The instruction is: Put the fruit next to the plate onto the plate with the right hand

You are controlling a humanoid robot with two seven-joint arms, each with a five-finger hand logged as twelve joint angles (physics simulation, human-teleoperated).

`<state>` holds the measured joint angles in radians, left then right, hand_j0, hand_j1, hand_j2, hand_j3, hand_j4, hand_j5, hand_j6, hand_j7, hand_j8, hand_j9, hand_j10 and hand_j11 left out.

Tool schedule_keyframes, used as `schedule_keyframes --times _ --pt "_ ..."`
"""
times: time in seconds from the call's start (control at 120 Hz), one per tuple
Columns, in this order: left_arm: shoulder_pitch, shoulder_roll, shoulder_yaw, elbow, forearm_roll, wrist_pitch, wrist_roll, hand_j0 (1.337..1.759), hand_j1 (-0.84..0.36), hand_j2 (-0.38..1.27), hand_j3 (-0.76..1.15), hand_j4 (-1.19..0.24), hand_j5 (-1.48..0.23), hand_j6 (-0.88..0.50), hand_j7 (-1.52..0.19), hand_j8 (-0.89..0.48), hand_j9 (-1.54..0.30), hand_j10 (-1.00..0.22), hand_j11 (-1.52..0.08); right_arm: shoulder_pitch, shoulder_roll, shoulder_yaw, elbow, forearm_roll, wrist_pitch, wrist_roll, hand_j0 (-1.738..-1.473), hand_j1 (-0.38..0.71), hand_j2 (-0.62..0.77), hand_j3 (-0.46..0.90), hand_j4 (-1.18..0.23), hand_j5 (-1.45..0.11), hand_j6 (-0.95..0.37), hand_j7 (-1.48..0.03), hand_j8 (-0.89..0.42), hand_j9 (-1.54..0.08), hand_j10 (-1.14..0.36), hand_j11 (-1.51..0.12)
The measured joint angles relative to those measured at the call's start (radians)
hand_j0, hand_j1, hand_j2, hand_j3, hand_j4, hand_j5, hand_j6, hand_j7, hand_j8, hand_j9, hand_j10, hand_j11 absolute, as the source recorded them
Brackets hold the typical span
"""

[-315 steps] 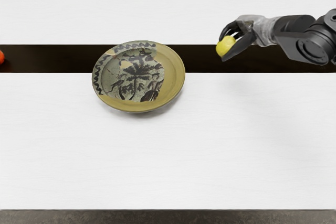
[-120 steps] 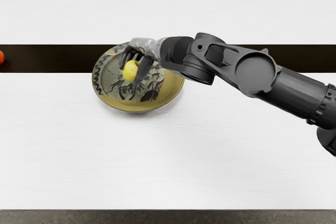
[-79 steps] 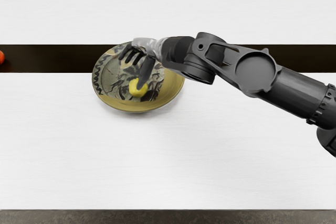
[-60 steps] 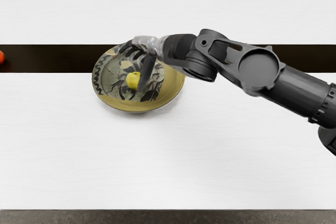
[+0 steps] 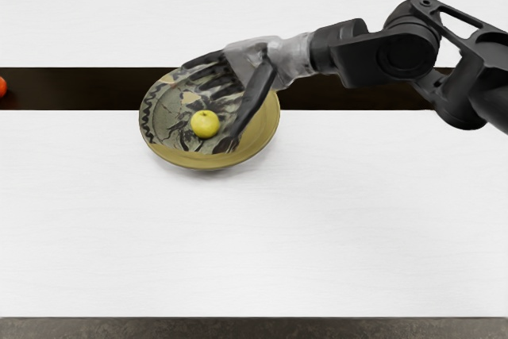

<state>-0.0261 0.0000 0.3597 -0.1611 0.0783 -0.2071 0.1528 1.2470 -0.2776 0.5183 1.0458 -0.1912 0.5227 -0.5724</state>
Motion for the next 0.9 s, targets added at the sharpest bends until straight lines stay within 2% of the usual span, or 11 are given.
schedule_keyframes --times 0.125,0.3,0.55,0.742,0.9 --pt "0.000 0.000 0.000 0.000 0.000 0.000 0.000 1.658 0.07 0.05 0.00 -0.23 -0.30 -0.23 -0.30 -0.23 -0.30 -0.23 -0.30 -0.025 -0.072 0.006 0.001 0.152 0.062 0.001 -1.658 -0.29 -0.01 0.00 -0.05 -0.07 -0.05 -0.07 -0.05 -0.07 -0.05 -0.07" --pt "0.000 0.000 0.000 0.000 0.000 0.000 0.000 1.658 0.07 0.05 0.00 -0.23 -0.30 -0.23 -0.30 -0.23 -0.30 -0.23 -0.30 -0.078 -0.187 0.008 0.028 0.288 0.083 0.004 -1.658 -0.29 -0.01 0.00 -0.05 -0.06 -0.05 -0.06 -0.05 -0.06 -0.05 -0.06" --pt "0.000 0.000 0.000 0.000 0.000 0.000 0.000 1.658 0.07 0.05 0.00 -0.23 -0.30 -0.23 -0.30 -0.23 -0.30 -0.23 -0.30 -0.157 -0.319 0.019 0.076 0.398 0.088 0.029 -1.658 -0.29 -0.01 0.00 -0.05 -0.06 -0.04 -0.06 -0.05 -0.06 -0.05 -0.06" --pt "0.000 0.000 0.000 0.000 0.000 0.000 0.000 1.658 0.07 0.05 0.00 -0.23 -0.30 -0.23 -0.30 -0.23 -0.30 -0.23 -0.30 -0.207 -0.438 0.016 0.137 0.482 0.088 0.031 -1.658 -0.30 -0.01 0.00 -0.04 -0.06 -0.04 -0.06 -0.04 -0.06 -0.04 -0.06" --pt "0.000 0.000 0.000 0.000 0.000 0.000 0.000 1.658 0.07 0.05 0.00 -0.23 -0.30 -0.23 -0.30 -0.23 -0.30 -0.23 -0.30 -0.244 -0.514 0.014 0.157 0.530 0.089 0.031 -1.658 -0.30 -0.01 0.00 -0.04 -0.05 -0.04 -0.05 -0.04 -0.05 -0.04 -0.05"
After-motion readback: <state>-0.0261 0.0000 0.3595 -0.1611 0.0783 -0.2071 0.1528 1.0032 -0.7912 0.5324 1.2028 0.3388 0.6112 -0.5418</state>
